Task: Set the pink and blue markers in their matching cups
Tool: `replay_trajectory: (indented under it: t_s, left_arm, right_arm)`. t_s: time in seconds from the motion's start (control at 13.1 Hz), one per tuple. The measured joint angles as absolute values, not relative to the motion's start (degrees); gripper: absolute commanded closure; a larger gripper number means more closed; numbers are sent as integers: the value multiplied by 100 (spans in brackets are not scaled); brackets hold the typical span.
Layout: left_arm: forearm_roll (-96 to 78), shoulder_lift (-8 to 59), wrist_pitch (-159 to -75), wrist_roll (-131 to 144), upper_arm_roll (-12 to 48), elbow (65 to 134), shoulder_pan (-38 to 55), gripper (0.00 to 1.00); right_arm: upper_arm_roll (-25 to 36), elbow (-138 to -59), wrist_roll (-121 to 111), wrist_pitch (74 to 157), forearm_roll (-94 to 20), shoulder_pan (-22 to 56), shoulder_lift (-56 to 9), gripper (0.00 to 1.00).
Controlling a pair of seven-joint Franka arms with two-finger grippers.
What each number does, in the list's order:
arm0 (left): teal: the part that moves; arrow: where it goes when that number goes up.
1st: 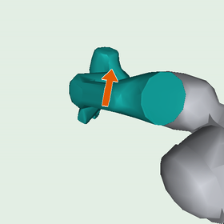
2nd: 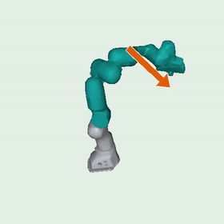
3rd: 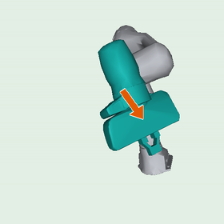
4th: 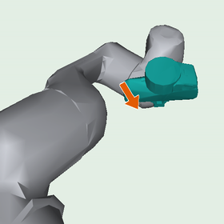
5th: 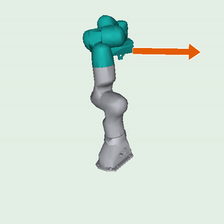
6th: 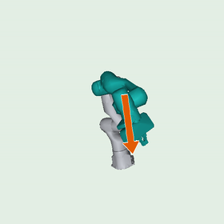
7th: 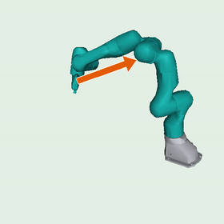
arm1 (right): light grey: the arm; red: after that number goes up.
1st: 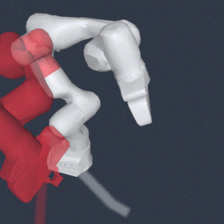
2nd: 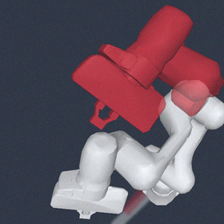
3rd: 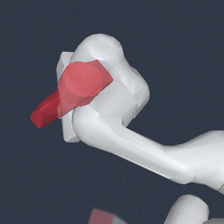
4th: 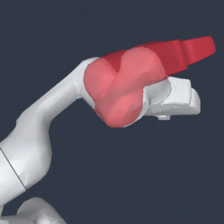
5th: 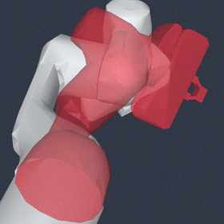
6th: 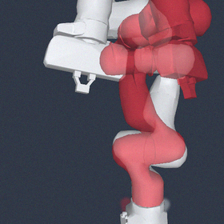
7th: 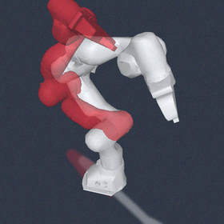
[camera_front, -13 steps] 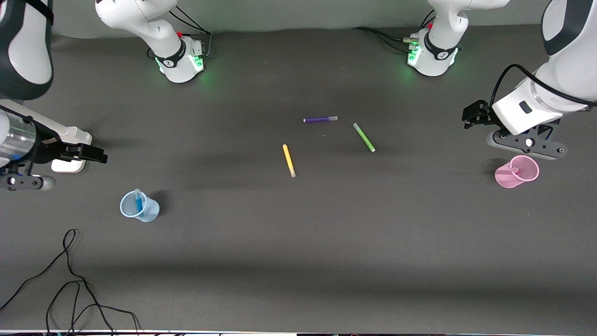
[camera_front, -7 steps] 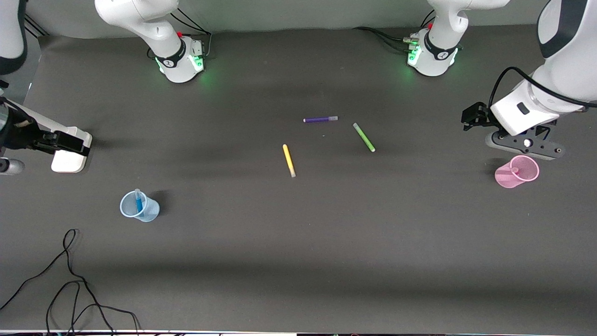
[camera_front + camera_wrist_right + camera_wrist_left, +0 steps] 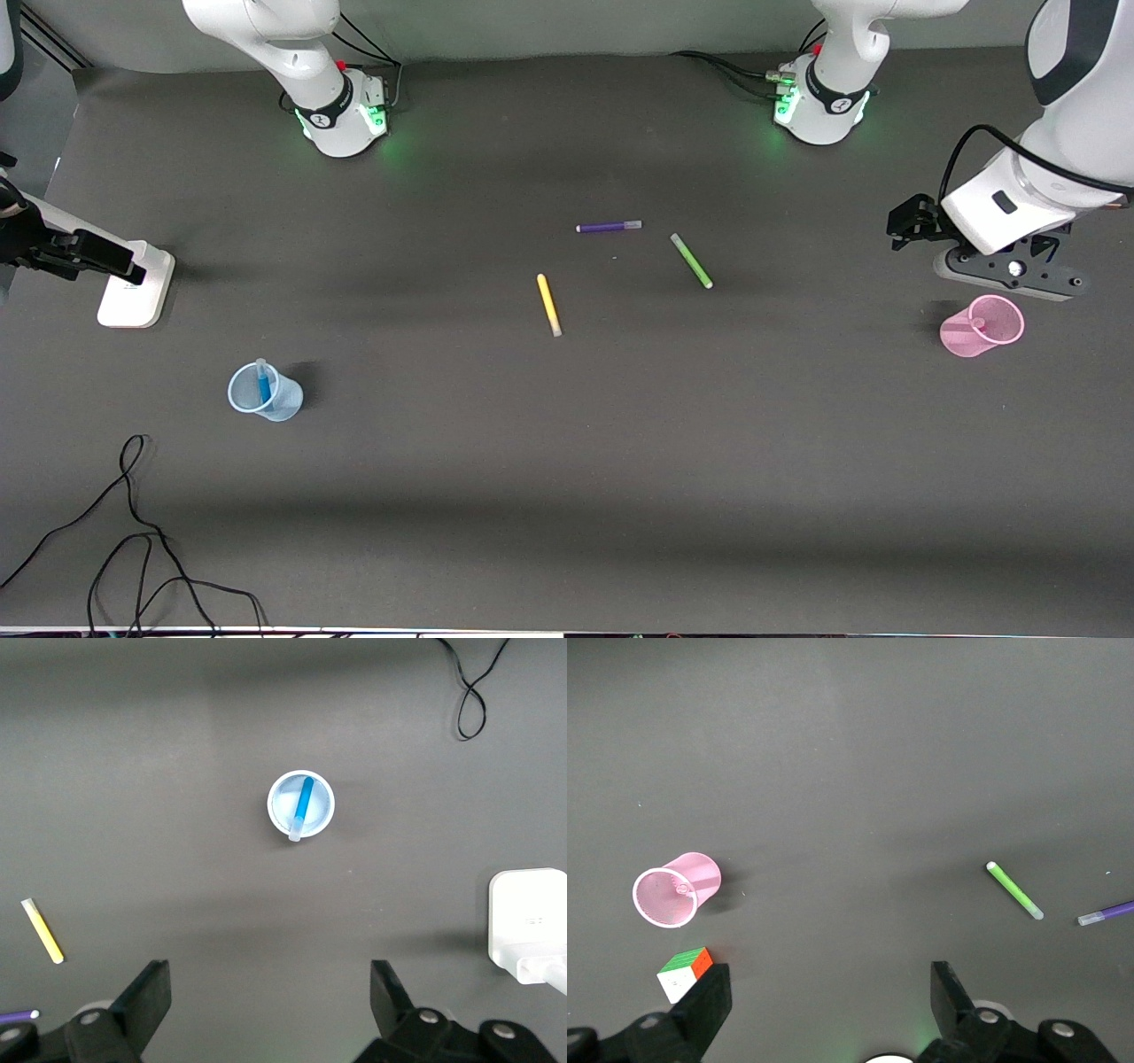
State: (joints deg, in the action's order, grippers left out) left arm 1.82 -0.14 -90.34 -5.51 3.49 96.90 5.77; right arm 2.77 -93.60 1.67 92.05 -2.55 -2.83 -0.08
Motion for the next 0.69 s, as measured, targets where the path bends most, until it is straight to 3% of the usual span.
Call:
replay_trajectory:
  t_s: [0.69]
  left_arm:
    - [199,14,-8930,-477,312,9693,137,0]
  right_arm:
    - [230,-9369,167,9078,-238,-390,5,0]
